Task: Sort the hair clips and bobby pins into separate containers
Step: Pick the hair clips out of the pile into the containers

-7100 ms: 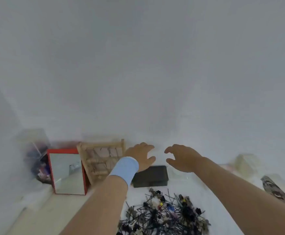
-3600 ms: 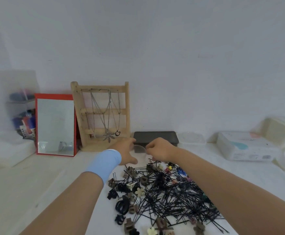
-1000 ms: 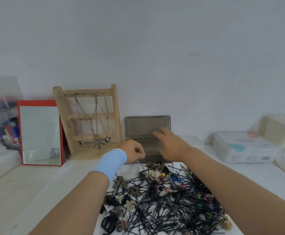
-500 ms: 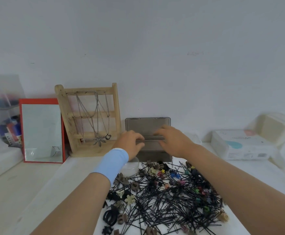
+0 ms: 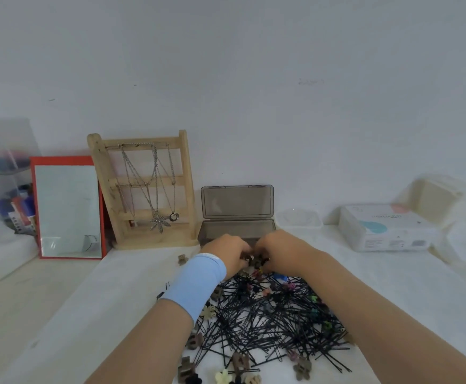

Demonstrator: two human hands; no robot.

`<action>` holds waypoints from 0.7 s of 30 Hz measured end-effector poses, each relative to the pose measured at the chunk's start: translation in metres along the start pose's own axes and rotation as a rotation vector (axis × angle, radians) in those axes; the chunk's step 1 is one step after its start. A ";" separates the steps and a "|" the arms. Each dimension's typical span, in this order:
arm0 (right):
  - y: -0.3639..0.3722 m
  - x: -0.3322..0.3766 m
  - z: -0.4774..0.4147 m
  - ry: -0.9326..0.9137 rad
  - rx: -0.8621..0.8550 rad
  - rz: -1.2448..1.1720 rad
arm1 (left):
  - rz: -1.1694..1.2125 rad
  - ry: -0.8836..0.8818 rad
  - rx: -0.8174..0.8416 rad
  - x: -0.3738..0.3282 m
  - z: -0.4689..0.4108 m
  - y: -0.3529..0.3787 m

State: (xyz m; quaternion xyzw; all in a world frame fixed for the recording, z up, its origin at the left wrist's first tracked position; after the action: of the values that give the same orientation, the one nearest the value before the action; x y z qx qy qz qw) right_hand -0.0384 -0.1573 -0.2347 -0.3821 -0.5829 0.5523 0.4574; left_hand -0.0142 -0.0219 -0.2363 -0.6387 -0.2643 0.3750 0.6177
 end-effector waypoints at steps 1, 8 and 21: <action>0.000 -0.003 0.000 0.007 -0.009 -0.030 | 0.000 0.001 0.004 -0.001 -0.002 0.001; -0.019 -0.028 -0.004 0.043 -0.096 -0.363 | 0.017 -0.030 -0.007 0.002 -0.009 0.002; -0.033 -0.033 -0.023 0.065 -0.569 -0.464 | 0.397 -0.031 -0.392 0.040 -0.012 -0.044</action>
State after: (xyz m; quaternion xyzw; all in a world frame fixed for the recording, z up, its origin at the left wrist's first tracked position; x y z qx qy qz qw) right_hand -0.0049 -0.1851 -0.2061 -0.3690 -0.7695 0.2371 0.4643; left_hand 0.0247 0.0074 -0.1994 -0.7796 -0.2108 0.4402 0.3925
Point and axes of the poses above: each hand's wrist, its own z-axis away from the middle knuckle, its own y-axis out of the palm, x = y × z, the point moved 3 cm from there along -z, towards the middle knuckle, and after that the axes turned 1 degree about x, right-handed, at the moved point
